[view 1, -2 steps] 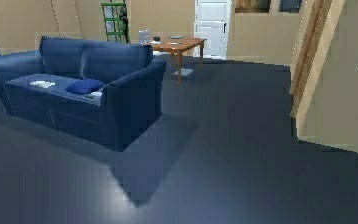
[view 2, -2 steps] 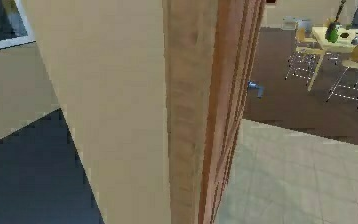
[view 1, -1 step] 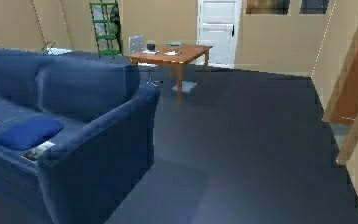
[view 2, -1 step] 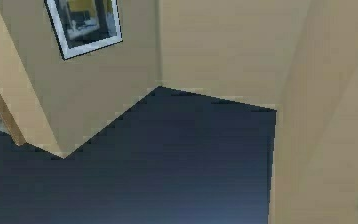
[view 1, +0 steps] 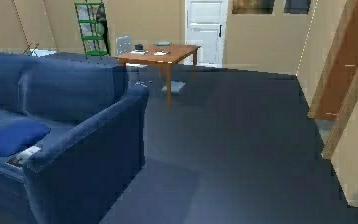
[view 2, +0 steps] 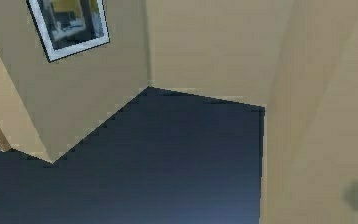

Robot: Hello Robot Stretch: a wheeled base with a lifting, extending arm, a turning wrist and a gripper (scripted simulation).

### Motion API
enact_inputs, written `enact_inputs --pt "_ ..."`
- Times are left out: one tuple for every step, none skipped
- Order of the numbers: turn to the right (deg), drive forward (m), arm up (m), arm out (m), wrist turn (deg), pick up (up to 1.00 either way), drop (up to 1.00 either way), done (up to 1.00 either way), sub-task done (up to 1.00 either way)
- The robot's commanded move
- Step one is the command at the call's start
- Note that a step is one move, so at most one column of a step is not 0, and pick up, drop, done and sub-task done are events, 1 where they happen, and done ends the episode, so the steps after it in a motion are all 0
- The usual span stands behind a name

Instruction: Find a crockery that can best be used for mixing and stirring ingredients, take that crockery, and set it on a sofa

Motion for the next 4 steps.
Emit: enact_inputs --pt "0.0 1.0 0.0 0.0 0.0 0.0 0.0 0.0 0.0" --pt "0.0 0.75 0.0 0.0 0.0 0.0 0.0 0.0 0.0" --pt "-30.0 0.0 0.0 0.0 0.0 0.0 0.0 0.0 0.0" --pt "0.0 1.0 0.0 0.0 0.0 0.0 0.0 0.0 0.0"
